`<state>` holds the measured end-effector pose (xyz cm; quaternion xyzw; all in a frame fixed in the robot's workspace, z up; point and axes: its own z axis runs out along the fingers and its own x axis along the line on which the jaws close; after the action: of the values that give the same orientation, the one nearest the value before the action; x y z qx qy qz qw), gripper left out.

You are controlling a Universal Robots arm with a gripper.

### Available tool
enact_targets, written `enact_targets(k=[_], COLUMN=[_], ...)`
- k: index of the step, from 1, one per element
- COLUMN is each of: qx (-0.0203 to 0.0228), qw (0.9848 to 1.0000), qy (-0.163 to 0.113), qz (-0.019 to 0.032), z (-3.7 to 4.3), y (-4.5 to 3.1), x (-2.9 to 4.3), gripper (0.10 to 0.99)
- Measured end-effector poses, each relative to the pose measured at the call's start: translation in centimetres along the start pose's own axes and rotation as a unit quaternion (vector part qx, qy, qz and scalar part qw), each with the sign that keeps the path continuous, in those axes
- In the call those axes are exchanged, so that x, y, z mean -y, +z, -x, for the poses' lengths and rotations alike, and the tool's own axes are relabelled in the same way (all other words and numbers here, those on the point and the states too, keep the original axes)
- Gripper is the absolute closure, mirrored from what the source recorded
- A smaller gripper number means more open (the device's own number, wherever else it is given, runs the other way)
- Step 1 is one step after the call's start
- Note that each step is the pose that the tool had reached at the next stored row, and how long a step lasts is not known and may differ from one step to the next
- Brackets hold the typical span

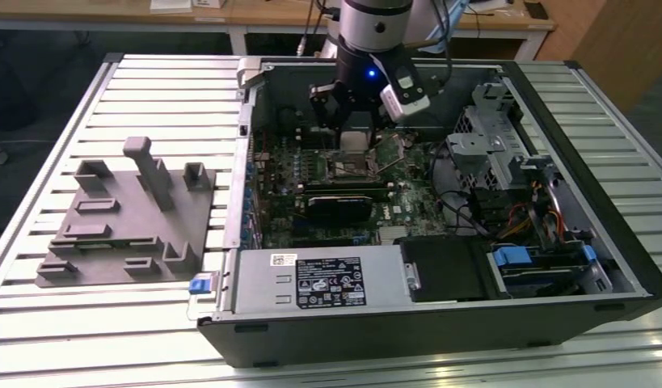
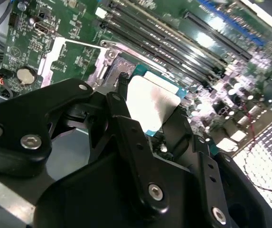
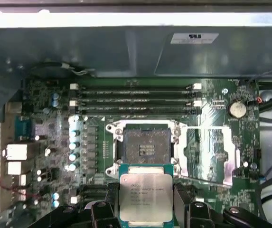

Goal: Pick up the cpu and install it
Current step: 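Pick up the cpu and move it towards the insertion slot, then place the cpu into insertion slot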

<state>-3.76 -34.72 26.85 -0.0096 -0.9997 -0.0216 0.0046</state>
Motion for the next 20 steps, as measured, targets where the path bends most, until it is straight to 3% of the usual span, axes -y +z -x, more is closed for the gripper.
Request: enact_targets(k=[7, 20], qx=[-0.0001, 0.0], qw=[1.0, 1.0], qy=[0.0, 0.0], qz=[0.0, 0.0], z=[0.54, 0.6], y=[0.45, 0.46], x=[-0.15, -0.16], gripper=[0.545, 0.545])
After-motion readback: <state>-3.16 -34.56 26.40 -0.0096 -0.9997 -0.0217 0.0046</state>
